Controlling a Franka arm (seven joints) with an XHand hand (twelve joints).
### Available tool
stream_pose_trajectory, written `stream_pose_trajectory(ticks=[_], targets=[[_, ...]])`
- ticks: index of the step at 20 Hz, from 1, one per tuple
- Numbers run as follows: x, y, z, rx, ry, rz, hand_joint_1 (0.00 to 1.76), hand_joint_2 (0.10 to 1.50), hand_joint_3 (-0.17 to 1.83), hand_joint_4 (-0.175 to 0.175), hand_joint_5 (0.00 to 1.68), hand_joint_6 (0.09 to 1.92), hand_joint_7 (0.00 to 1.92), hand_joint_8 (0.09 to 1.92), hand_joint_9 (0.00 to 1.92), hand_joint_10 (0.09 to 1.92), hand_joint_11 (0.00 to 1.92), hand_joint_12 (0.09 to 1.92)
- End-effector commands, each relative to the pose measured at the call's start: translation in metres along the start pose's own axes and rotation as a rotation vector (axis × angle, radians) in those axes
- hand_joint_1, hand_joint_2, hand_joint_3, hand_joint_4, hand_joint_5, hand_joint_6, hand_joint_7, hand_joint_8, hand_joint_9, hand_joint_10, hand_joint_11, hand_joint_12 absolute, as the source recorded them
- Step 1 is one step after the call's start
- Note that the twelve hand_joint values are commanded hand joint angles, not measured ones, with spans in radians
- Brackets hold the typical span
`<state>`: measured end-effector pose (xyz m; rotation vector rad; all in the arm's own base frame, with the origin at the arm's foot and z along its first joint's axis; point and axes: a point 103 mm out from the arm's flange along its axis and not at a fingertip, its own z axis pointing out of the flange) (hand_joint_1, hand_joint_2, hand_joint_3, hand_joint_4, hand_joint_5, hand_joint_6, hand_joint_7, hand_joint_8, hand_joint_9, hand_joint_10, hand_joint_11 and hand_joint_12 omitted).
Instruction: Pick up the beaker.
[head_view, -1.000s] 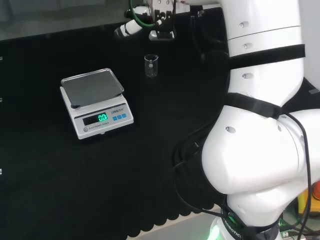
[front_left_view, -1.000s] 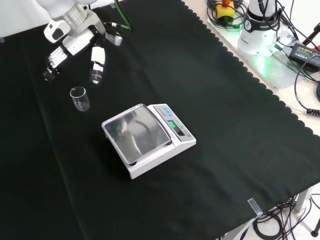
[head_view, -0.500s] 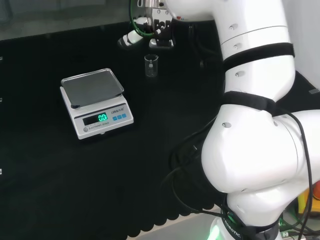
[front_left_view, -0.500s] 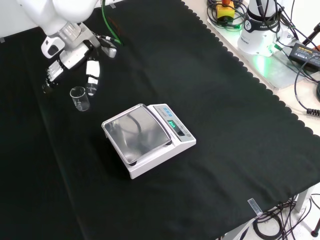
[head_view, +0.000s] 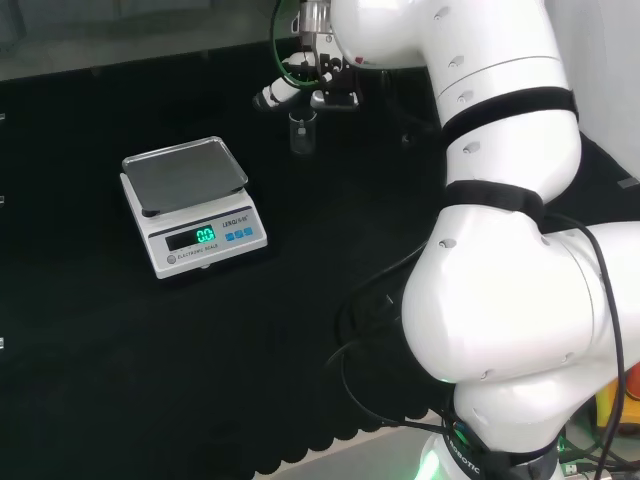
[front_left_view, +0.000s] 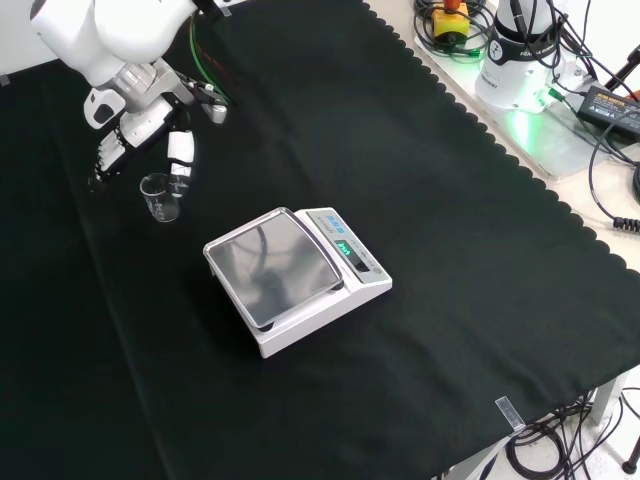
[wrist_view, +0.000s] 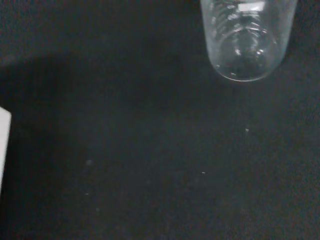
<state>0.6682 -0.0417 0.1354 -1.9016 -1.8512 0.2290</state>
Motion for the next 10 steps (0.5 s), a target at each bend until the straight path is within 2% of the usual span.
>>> stream_pose_trajectory(ticks=[1,10], targets=[[-0.012,0.003,0.012,0.030,-0.003,0.083,0.40,0.81,0.07,-0.057,0.07,0.09,0.00,0.26,0.00,0.51,0.00,1.33],[-0.023,0.019,0.028,0.068,-0.007,0.115,0.39,0.81,0.06,-0.058,0.07,0.09,0.00,0.26,0.00,0.50,0.00,1.33]])
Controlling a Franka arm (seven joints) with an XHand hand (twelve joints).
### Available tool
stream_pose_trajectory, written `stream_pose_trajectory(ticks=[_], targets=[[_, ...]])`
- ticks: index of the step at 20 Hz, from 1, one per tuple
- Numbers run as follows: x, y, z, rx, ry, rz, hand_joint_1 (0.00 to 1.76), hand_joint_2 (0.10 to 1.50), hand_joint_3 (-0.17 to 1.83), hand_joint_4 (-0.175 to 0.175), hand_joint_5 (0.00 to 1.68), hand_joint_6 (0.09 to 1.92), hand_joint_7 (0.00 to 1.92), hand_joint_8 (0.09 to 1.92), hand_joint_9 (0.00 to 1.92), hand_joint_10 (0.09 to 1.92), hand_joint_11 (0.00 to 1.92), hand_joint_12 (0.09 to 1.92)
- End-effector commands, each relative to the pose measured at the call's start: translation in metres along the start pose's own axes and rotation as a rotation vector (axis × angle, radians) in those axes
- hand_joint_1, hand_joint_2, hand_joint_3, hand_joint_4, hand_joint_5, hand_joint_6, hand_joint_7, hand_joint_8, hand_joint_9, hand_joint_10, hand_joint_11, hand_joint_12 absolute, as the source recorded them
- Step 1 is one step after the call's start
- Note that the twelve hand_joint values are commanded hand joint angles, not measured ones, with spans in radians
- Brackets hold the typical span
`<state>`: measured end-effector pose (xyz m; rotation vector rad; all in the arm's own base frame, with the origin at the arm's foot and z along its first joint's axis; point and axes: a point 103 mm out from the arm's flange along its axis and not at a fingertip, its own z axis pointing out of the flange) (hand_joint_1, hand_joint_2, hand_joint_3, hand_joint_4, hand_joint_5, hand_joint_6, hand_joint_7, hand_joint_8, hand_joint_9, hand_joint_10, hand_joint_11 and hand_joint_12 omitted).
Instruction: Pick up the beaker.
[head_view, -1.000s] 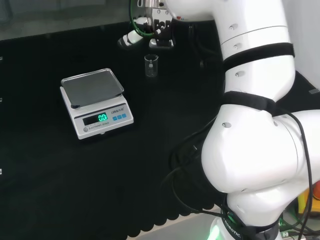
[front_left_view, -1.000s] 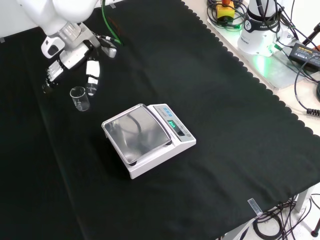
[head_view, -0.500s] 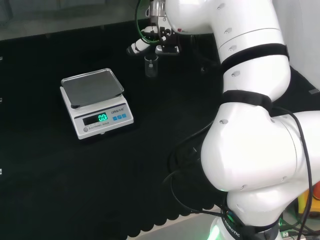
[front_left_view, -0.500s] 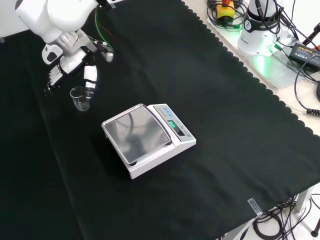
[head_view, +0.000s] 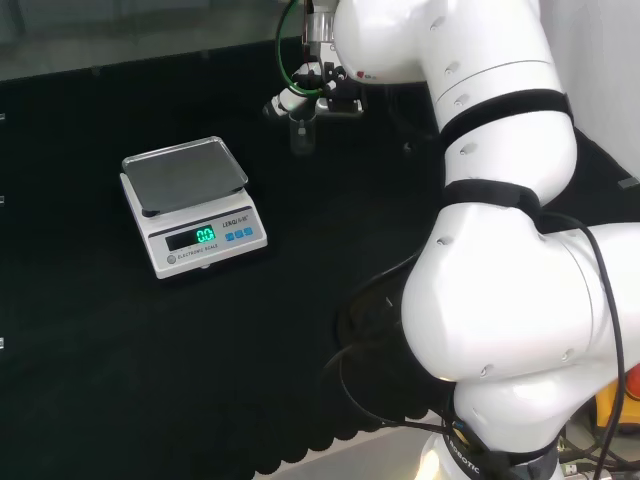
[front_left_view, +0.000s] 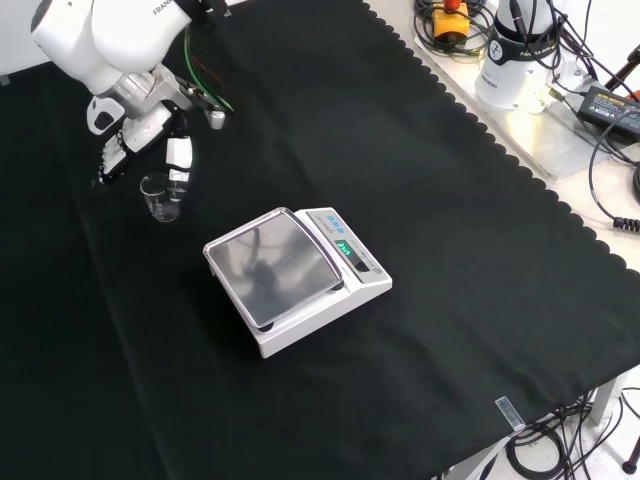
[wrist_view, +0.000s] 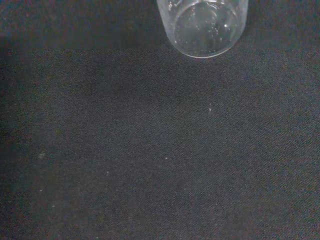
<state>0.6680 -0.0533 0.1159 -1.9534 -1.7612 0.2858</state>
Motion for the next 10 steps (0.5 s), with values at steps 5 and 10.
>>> stream_pose_trajectory(ticks=[5,10], targets=[[-0.0085,0.0172,0.0194,0.052,-0.029,0.054,0.39,0.81,0.06,-0.061,0.07,0.09,0.00,0.27,0.00,0.51,0.00,1.33],[-0.0135,0.0197,0.0221,0.053,-0.036,0.066,0.40,0.81,0.05,-0.073,0.08,0.09,0.00,0.46,0.00,0.70,0.00,1.43]])
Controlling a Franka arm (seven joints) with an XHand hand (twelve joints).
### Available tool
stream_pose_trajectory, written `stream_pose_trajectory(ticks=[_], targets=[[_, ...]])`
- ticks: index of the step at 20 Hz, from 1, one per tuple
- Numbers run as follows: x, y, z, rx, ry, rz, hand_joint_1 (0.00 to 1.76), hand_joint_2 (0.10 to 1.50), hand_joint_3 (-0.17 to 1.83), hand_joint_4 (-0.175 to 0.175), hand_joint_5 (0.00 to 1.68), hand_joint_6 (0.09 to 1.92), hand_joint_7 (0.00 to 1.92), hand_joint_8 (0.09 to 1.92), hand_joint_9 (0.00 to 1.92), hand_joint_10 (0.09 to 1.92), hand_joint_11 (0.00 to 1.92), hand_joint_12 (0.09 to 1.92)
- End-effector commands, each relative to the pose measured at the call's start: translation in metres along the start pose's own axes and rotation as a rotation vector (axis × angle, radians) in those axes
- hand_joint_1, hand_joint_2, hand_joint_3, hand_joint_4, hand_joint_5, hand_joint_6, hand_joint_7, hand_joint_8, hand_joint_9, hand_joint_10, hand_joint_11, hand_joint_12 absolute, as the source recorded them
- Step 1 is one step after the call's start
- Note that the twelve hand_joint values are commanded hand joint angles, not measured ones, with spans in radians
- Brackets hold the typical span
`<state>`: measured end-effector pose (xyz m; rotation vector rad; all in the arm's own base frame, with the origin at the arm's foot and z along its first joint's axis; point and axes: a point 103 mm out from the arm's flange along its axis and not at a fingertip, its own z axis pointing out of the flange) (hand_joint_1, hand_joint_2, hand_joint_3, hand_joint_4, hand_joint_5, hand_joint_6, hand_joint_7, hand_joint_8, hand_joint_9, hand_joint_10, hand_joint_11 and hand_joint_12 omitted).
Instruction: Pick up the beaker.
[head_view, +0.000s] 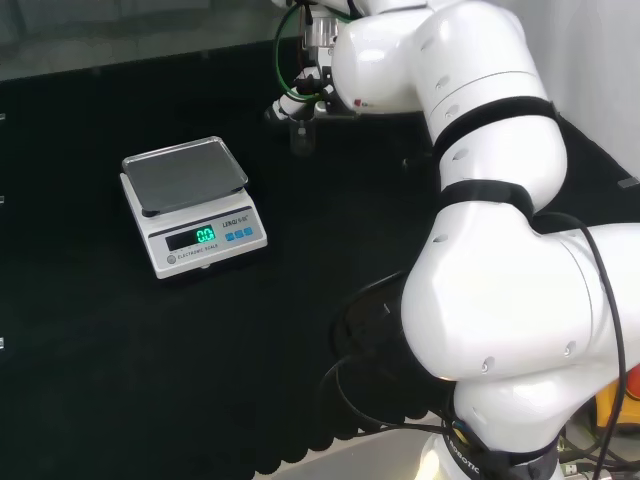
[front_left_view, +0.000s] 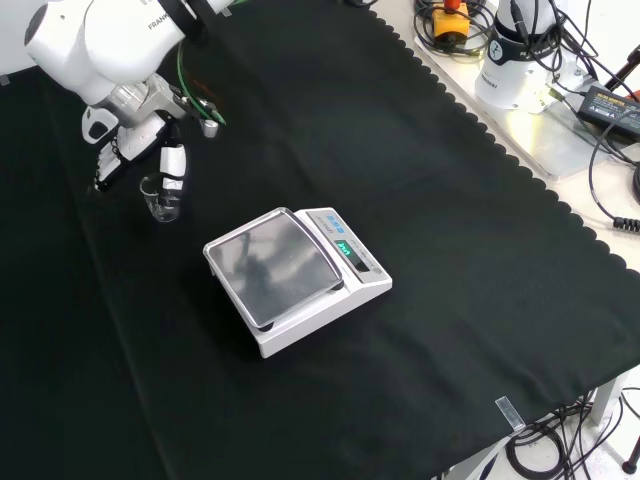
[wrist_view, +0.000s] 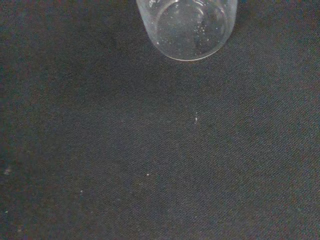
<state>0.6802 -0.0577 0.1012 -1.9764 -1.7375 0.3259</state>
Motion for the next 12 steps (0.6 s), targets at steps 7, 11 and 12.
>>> stream_pose_trajectory(ticks=[7,11,12], targets=[[-0.0135,0.0001,0.0136,0.025,-0.024,0.056,0.50,0.83,0.05,-0.108,0.18,0.09,0.10,0.84,0.27,0.88,0.33,1.37],[-0.0090,-0.0016,0.0127,-0.013,-0.018,0.055,0.62,0.86,0.09,-0.125,0.31,0.09,0.24,0.89,0.53,0.80,0.58,1.27],[-0.0084,-0.0019,0.0125,-0.023,-0.019,0.051,0.66,0.86,0.10,-0.133,0.34,0.09,0.29,0.90,0.61,0.78,0.68,1.21]])
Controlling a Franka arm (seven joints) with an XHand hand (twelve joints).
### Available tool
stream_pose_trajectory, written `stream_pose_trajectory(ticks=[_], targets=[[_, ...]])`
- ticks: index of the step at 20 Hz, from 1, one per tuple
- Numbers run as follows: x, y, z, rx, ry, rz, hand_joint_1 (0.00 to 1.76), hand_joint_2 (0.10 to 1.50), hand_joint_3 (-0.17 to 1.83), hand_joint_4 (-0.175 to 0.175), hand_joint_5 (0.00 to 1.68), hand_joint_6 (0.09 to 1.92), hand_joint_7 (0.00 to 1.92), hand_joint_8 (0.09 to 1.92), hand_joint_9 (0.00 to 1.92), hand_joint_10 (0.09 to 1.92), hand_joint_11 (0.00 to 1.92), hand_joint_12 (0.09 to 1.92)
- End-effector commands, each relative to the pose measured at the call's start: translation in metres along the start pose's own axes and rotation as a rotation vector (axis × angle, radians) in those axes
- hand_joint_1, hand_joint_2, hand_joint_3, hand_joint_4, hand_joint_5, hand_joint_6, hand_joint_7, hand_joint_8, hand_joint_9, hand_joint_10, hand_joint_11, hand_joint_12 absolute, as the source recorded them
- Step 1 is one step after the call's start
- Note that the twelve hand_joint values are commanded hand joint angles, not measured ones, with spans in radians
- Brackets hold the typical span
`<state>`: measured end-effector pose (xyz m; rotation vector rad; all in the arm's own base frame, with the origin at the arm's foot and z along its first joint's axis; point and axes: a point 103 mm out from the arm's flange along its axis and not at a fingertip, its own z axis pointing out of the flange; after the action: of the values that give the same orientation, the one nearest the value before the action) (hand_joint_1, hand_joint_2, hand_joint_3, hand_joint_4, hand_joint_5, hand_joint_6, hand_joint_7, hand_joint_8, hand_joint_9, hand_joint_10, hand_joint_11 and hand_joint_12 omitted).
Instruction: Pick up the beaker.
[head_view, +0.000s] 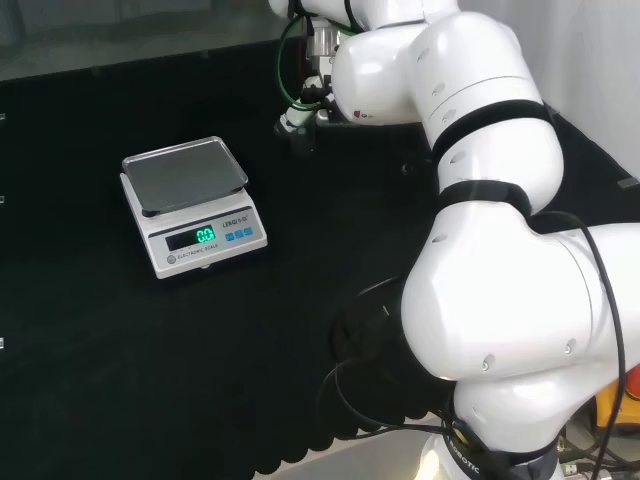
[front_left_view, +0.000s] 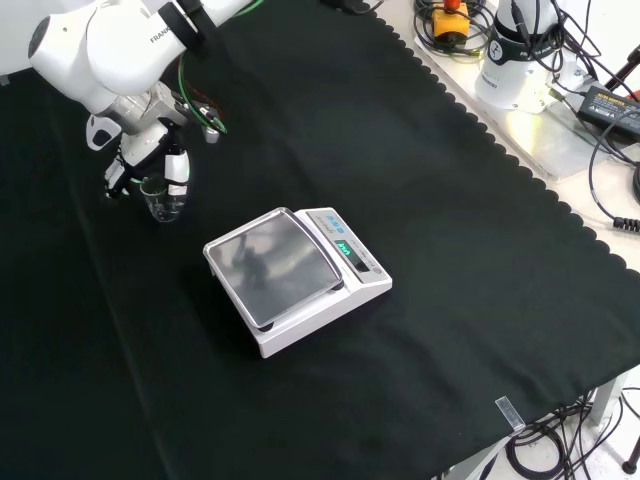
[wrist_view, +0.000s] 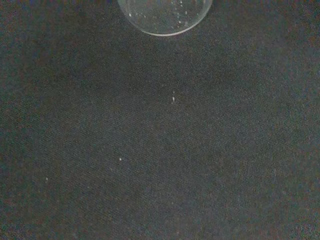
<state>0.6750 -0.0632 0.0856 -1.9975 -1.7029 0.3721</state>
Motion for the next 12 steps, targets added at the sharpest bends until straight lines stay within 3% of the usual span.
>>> stream_pose_trajectory(ticks=[1,4,8,12], targets=[[0.000,-0.006,-0.002,-0.053,0.000,0.016,0.70,0.87,0.12,-0.140,0.37,0.09,0.32,0.91,0.69,0.75,0.78,1.15],[0.003,-0.006,-0.002,-0.093,0.004,0.027,0.82,0.86,0.19,-0.165,0.47,0.15,0.46,0.95,0.93,0.65,1.09,0.93],[0.008,-0.006,-0.004,-0.153,0.022,0.027,0.92,0.82,0.39,-0.175,0.55,0.76,0.71,1.00,1.27,0.47,1.42,0.71],[0.012,-0.006,-0.006,-0.202,0.035,0.015,0.96,0.82,0.51,-0.175,0.74,0.92,0.94,0.99,1.48,0.38,1.60,0.61]])
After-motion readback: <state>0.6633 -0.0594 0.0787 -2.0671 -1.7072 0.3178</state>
